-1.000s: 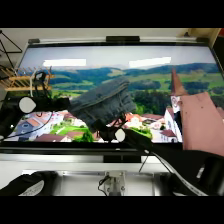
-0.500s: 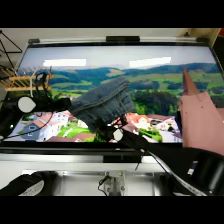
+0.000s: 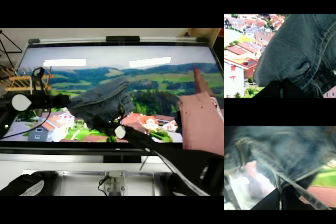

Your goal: Fold the shirts.

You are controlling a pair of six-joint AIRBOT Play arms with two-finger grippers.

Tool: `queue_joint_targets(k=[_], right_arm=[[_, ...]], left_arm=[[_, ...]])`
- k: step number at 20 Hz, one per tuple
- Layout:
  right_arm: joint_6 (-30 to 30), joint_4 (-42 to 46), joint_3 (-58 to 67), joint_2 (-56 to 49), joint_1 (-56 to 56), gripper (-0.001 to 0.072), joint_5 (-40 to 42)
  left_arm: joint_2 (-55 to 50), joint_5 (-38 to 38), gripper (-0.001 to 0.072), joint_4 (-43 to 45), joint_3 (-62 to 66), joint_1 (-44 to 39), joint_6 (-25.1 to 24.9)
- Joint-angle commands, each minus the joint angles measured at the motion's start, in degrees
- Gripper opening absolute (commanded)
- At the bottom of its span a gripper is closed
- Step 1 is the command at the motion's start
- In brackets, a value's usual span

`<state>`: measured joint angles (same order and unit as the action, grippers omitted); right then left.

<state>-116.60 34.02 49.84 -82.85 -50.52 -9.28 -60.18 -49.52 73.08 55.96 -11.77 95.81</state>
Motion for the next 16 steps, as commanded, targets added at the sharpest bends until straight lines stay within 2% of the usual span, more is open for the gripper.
queue_joint_targets(k=[1, 4, 6, 9, 12, 14, 16], right_arm=[[5.27, 17.84, 0.09, 9.81, 4.72, 0.0098, -10.14], [5.29, 26.93, 0.33, 22.71, 10.64, 0.0097, -21.7], [5.29, 28.3, 0.33, 31.43, 13.31, 0.0097, -26.64], [4.07, 27.5, 0.33, 44.19, 15.74, 0.0098, -28.0], [-2.56, 27.36, 0.33, 55.06, 16.24, 0.0098, -28.02], [-6.58, 27.36, 0.31, 58.55, 16.24, 0.0098, -30.95], [-6.91, 27.93, 0.24, 58.03, 16.24, 0.0098, -40.33]], left_arm=[[2.62, -0.04, 0.0067, -0.04, 4.2, 0.09, -2.32], [6.73, -0.02, 0.0067, -0.07, 9.75, 0.09, 0.26], [10.05, -0.07, 0.0068, -0.07, 13.46, 0.09, 4.42], [16.39, 0.02, 0.0068, -0.85, 18.03, 0.07, 11.96], [24.26, 0.72, 0.0068, -1.31, 19.37, -0.15, 13.55], [27.82, -3.89, 0.0067, -0.24, 18.73, -0.15, 13.55], [29.62, -13.11, 0.0067, 1.68, 15.98, -0.15, 13.62]])
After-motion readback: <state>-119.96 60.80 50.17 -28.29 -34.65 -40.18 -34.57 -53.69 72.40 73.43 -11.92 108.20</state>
